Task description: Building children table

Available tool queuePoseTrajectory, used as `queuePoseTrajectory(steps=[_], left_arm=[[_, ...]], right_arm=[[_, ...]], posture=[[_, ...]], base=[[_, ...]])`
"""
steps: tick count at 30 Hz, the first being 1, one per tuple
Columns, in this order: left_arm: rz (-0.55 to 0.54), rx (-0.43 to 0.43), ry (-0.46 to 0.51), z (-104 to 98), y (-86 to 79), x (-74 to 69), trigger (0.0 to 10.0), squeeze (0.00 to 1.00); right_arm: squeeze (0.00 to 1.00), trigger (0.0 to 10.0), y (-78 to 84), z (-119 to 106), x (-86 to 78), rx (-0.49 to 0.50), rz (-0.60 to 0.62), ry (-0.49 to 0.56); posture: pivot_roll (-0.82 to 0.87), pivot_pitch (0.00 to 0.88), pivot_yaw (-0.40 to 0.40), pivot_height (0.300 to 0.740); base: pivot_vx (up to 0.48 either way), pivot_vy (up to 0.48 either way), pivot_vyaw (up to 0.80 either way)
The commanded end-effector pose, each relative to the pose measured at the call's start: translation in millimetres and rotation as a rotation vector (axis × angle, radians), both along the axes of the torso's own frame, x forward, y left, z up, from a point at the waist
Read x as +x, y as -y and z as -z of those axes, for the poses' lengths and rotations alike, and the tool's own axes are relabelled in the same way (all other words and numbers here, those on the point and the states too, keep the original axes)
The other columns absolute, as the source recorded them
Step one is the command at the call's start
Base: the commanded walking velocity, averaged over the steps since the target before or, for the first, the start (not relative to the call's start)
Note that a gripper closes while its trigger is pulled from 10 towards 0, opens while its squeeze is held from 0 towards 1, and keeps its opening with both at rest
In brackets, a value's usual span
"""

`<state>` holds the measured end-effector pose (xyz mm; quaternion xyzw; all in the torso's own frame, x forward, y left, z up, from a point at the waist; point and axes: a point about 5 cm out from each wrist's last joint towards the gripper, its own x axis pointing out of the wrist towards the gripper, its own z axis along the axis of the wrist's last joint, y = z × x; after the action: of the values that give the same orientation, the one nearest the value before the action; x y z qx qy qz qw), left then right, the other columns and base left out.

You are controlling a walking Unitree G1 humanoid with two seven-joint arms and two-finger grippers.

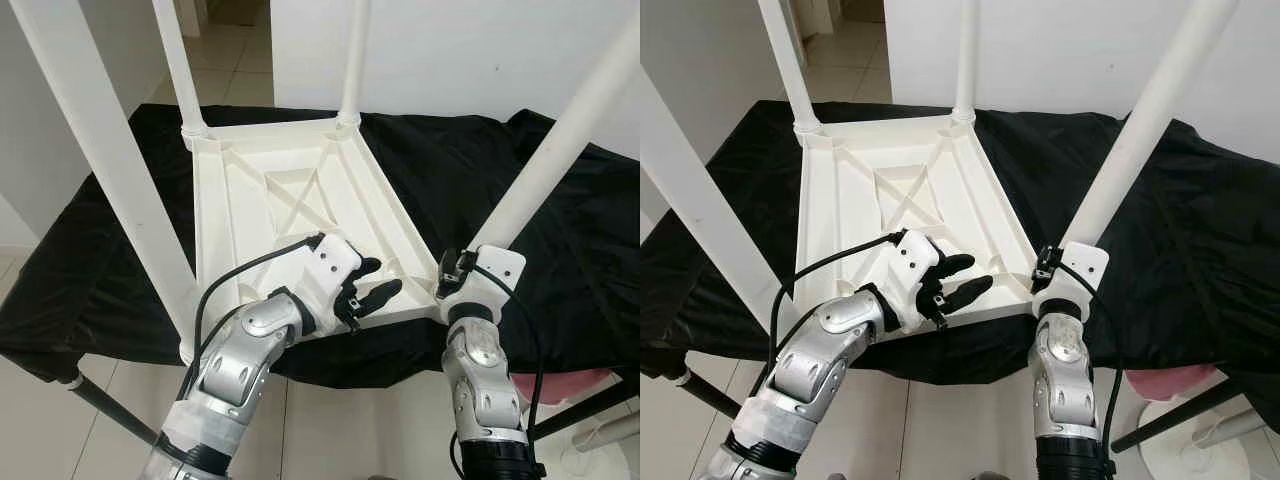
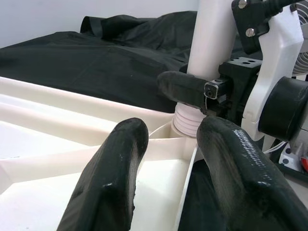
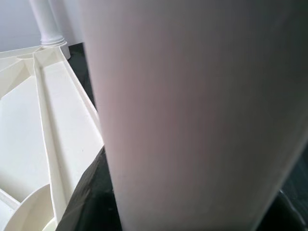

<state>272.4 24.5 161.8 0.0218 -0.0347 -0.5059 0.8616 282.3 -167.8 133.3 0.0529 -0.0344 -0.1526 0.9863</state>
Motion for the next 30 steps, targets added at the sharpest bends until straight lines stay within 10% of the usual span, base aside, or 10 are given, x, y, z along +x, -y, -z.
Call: queuePoseTrajectory(steps=[1,2,3,16,18,30], left_arm=[[-0.017,0.007,0.014,-1,-0.9,2.7,10.0,0.0],[-0.017,0.007,0.014,-1,-0.9,2.7,10.0,0.0],[-0.018,0.006,0.015,-2,-1.0,3.2,10.0,0.0],[-0.024,0.011,0.021,-2,-0.5,2.7,10.0,0.0],[-0.014,0.015,0.022,-1,-0.5,2.3,10.0,0.0],[0.101,0.079,0.03,8,-3.9,-10.3,10.0,0.0]], right_arm=[[0.18,10.0,-12.3,7,1.2,0.074,-0.022,-0.031],[0.18,10.0,-12.3,7,1.2,0.074,-0.022,-0.031],[1.0,10.0,-12.9,6,0.7,0.069,-0.017,-0.027],[1.0,10.0,2.2,1,-2.4,0.016,-0.141,0.041],[0.0,10.0,14.7,2,-6.8,-0.031,-0.271,0.046],[0.0,10.0,43.2,3,-11.0,-0.221,-0.576,0.019]], posture=[[-0.09,0.0,-0.014,0.74],[-0.09,0.0,-0.014,0.74],[-0.09,0.0,-0.014,0.74],[-0.1,0.0,-0.011,0.74],[-0.1,0.0,-0.009,0.74],[-0.1,0.0,0.009,0.74]], base=[[0.0,0.0,0.0],[0.0,0.0,0.0],[0.0,0.0,0.0],[0.0,0.0,0.0],[0.0,0.0,0.0],[0.0,0.0,0.0]])
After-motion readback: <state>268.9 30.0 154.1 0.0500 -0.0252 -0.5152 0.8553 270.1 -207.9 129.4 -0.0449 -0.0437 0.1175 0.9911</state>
